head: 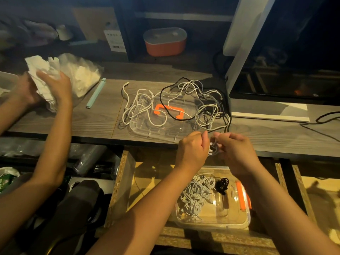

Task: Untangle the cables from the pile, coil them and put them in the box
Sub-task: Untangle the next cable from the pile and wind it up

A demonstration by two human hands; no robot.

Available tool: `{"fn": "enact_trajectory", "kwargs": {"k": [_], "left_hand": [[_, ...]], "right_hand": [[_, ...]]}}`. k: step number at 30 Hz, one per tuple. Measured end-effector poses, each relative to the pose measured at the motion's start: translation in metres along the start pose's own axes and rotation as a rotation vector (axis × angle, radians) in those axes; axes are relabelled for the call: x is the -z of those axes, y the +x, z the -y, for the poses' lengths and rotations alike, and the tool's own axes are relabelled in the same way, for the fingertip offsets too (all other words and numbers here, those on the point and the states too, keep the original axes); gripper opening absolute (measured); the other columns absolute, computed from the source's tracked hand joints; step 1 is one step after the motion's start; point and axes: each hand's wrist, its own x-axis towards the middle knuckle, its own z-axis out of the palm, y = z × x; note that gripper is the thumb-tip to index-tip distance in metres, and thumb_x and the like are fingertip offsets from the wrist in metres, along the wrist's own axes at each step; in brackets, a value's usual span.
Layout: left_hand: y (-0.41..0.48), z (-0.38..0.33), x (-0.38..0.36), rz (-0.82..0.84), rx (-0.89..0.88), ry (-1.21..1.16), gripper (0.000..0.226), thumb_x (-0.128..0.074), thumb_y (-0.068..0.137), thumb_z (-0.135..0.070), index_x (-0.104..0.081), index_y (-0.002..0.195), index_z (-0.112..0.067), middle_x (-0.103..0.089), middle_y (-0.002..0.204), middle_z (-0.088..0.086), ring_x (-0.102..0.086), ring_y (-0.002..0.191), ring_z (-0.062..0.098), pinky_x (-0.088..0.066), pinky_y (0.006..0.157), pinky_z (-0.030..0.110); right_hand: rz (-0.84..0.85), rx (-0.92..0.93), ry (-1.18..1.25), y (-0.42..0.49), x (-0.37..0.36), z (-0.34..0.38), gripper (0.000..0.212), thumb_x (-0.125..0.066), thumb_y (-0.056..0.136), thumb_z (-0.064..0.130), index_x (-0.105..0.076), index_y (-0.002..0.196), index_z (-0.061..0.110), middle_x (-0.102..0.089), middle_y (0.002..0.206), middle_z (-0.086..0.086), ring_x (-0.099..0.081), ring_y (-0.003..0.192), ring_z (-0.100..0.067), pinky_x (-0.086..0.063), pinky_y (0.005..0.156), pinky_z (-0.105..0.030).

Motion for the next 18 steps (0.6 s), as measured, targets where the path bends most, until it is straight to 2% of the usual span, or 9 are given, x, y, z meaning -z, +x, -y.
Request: {"fn": "enact_trajectory", "kwargs": {"k": [1, 3, 6, 9, 11, 12, 14, 16, 18], "left_hand": [[0.0, 0.0, -0.002, -0.019, 0.061, 0.002, 0.047, -0.037, 0.094, -0.02, -0.055, 0.053, -0.005, -0.039, 0.051, -0.003, -0.031, 0.042, 0.007, -0.015, 0.042, 0.014], [0.001, -0.005, -0.003, -0.015, 0.192, -0.02, 0.048, -0.038, 0.096, -0.02, -0.056, 0.054, -0.006, -0.039, 0.053, -0.005, -0.032, 0.043, 0.007, -0.013, 0.042, 0.011], [0.01, -0.011, -0.003, 0.11, 0.504, -0.209, 0.038, -0.041, 0.098, -0.013, -0.059, 0.064, -0.006, -0.052, 0.063, 0.008, -0.042, 0.056, 0.016, -0.027, 0.049, 0.023], [0.014, -0.01, -0.005, 0.183, 0.551, -0.16, 0.042, -0.036, 0.1, -0.018, -0.063, 0.079, 0.006, -0.057, 0.076, 0.017, -0.051, 0.07, 0.028, -0.033, 0.062, 0.028], [0.01, -0.012, -0.003, 0.21, 0.449, -0.069, 0.044, -0.037, 0.101, -0.023, -0.062, 0.074, 0.003, -0.052, 0.074, 0.012, -0.05, 0.067, 0.027, -0.029, 0.059, 0.031], [0.007, -0.011, -0.003, 0.211, 0.341, -0.048, 0.046, -0.036, 0.101, -0.024, -0.061, 0.07, 0.001, -0.05, 0.071, 0.01, -0.05, 0.064, 0.027, -0.029, 0.057, 0.031], [0.001, -0.005, -0.004, 0.169, 0.117, -0.023, 0.056, -0.029, 0.098, -0.028, -0.062, 0.064, 0.001, -0.055, 0.064, 0.009, -0.053, 0.055, 0.027, -0.035, 0.05, 0.031], [0.001, 0.001, -0.004, 0.163, 0.052, -0.041, 0.058, -0.026, 0.095, -0.03, -0.063, 0.061, -0.001, -0.056, 0.06, 0.006, -0.05, 0.049, 0.019, -0.039, 0.048, 0.028], [0.001, 0.002, -0.001, 0.175, 0.09, -0.104, 0.052, -0.03, 0.095, -0.027, -0.062, 0.058, -0.006, -0.049, 0.055, -0.006, -0.042, 0.046, 0.005, -0.035, 0.049, 0.018]], "right_hand": [[-0.064, 0.105, -0.067, -0.001, -0.004, -0.003, 0.017, -0.063, 0.089, 0.017, -0.061, 0.076, 0.006, -0.054, 0.07, -0.011, -0.049, 0.064, -0.021, -0.042, 0.058, -0.028], [-0.175, 0.427, -0.384, -0.005, -0.008, -0.009, 0.013, -0.065, 0.087, 0.019, -0.065, 0.076, 0.012, -0.061, 0.069, -0.002, -0.055, 0.062, -0.012, -0.043, 0.057, -0.024], [-0.223, 0.884, -0.859, -0.006, -0.003, -0.022, 0.014, -0.064, 0.087, 0.019, -0.064, 0.08, 0.007, -0.062, 0.072, -0.005, -0.056, 0.063, -0.017, -0.042, 0.057, -0.021], [-0.125, 1.038, -0.983, -0.006, 0.004, -0.031, 0.024, -0.053, 0.089, 0.025, -0.059, 0.076, 0.006, -0.058, 0.066, -0.004, -0.049, 0.059, -0.012, -0.034, 0.068, -0.004], [-0.11, 0.844, -0.946, -0.01, 0.004, -0.028, 0.031, -0.049, 0.092, 0.033, -0.058, 0.077, 0.007, -0.059, 0.066, -0.002, -0.053, 0.058, -0.015, -0.043, 0.061, -0.013], [-0.121, 0.661, -0.857, -0.009, 0.004, -0.025, 0.032, -0.05, 0.092, 0.036, -0.059, 0.079, 0.008, -0.061, 0.067, -0.003, -0.057, 0.06, -0.019, -0.05, 0.057, -0.028], [-0.115, 0.318, -0.591, -0.007, 0.005, -0.015, 0.029, -0.056, 0.09, 0.035, -0.06, 0.079, 0.008, -0.065, 0.07, -0.01, -0.064, 0.066, -0.029, -0.054, 0.066, -0.051], [-0.059, 0.097, -0.335, -0.005, 0.006, -0.003, 0.026, -0.059, 0.091, 0.027, -0.059, 0.077, 0.005, -0.064, 0.071, -0.017, -0.064, 0.068, -0.034, -0.055, 0.075, -0.054], [0.041, -0.055, -0.133, -0.006, 0.007, 0.007, 0.02, -0.057, 0.093, 0.019, -0.058, 0.08, 0.004, -0.06, 0.069, -0.012, -0.06, 0.066, -0.029, -0.053, 0.074, -0.046]]}}
